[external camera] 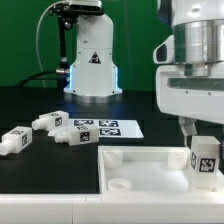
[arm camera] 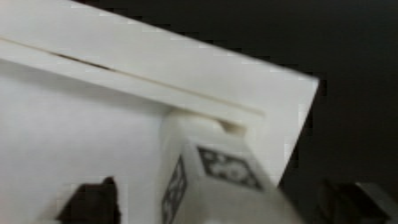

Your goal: Assemble square table

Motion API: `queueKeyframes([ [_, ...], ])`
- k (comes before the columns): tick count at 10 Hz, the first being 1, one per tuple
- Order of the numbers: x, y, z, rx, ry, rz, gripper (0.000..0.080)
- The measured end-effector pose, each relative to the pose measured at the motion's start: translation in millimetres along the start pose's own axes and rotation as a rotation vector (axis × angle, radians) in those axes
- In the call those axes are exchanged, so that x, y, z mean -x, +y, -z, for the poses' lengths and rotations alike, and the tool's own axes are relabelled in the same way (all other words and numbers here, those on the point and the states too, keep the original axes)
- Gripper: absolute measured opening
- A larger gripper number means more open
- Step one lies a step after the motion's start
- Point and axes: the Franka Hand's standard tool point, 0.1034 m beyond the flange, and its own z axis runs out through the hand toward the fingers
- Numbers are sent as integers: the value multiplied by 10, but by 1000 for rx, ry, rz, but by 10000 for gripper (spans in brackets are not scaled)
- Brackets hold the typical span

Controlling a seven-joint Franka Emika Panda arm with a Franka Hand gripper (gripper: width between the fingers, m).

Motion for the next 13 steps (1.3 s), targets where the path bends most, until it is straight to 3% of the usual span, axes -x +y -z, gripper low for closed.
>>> queueKeyframes([
  [1,28,-3,10,0,-2,73,627],
  [2,4,9,2,1,-1,121,643],
  [5,-34,23,1,7,4,340,649],
  [7,-188,-12,25,30,17,741,649],
  [9,-214,-14,26,32,12,814,649],
  [12,-216,-13,27,31,13,713,283],
  [13,-221,-7,25,32,14,640,283],
])
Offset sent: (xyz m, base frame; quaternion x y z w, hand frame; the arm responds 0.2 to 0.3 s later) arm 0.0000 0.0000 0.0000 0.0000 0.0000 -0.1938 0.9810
